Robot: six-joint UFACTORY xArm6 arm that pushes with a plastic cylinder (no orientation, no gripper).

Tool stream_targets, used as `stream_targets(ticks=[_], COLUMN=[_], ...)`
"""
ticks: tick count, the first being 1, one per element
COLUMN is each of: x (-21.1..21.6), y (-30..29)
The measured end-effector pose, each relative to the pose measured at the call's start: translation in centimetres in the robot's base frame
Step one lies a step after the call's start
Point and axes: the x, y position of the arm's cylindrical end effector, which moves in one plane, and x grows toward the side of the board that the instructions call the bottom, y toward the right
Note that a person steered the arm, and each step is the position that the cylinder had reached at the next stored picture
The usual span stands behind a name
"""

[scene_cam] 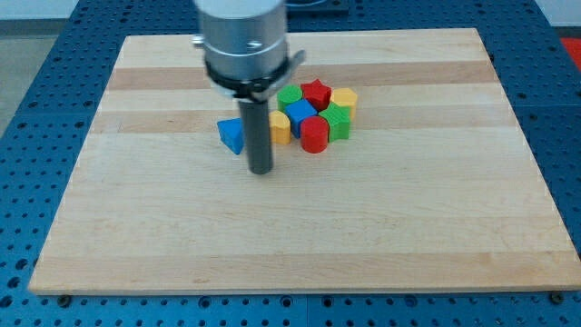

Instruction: Push the blue triangle into the group of blocks

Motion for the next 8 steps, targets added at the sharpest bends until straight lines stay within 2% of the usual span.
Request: stream_targets(ticks=[1, 4, 6, 8], x=[-1.2, -4.4, -4.4, -6.0], y=[-3.2, -2.2, -6.5, -2.7])
